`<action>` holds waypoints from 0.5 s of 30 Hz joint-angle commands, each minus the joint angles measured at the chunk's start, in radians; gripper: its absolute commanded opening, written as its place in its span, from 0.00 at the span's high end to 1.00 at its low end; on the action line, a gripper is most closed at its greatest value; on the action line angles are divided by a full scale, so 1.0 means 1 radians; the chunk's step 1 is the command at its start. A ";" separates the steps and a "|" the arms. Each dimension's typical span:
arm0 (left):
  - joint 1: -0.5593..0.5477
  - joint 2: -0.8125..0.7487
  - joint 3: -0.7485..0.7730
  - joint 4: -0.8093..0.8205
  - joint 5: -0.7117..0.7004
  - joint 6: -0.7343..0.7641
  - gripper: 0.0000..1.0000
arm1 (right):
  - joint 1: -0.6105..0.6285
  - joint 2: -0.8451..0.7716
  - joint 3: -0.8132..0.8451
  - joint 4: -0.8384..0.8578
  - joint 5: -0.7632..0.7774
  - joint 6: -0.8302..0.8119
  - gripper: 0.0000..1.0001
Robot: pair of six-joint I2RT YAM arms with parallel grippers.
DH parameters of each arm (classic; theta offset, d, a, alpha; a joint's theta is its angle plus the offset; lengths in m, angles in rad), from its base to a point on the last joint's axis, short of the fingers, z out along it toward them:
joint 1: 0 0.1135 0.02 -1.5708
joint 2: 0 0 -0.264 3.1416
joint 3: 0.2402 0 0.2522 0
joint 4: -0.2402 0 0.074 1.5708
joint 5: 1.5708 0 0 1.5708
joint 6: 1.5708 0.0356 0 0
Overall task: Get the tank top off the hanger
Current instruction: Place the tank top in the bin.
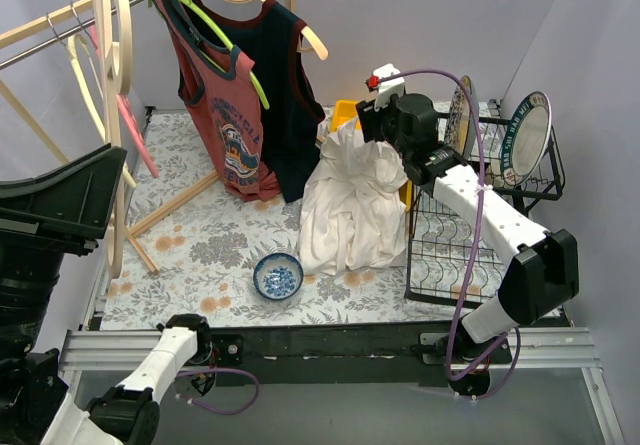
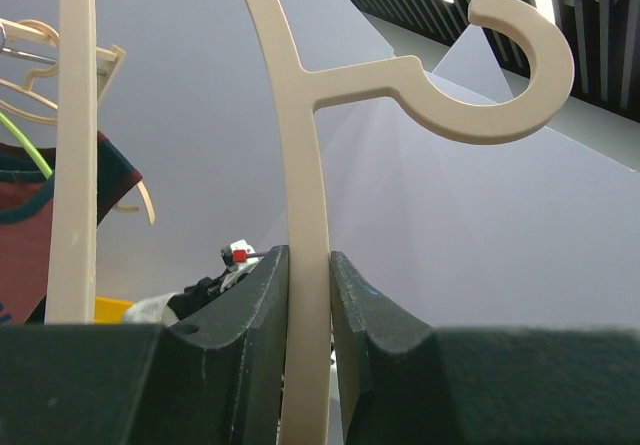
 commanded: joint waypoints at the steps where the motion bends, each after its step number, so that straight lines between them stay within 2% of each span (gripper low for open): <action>1: -0.003 0.001 0.000 0.004 -0.003 0.016 1.00 | 0.018 -0.042 0.087 -0.290 -0.011 0.159 0.29; 2: -0.003 0.003 0.000 0.004 0.000 0.016 1.00 | 0.027 -0.045 0.110 -0.366 -0.009 0.177 0.21; 4: -0.001 0.001 -0.006 0.007 0.008 0.013 1.00 | 0.048 -0.050 0.134 -0.443 -0.006 0.233 0.15; 7: -0.003 0.001 -0.004 0.011 0.010 0.009 1.00 | 0.104 -0.056 0.191 -0.586 0.092 0.338 0.15; 11: -0.003 0.000 0.002 0.011 0.007 0.006 1.00 | 0.182 -0.091 0.176 -0.707 0.115 0.470 0.16; 15: -0.003 -0.002 -0.001 0.013 0.008 0.004 1.00 | 0.262 -0.169 0.023 -0.714 0.172 0.602 0.17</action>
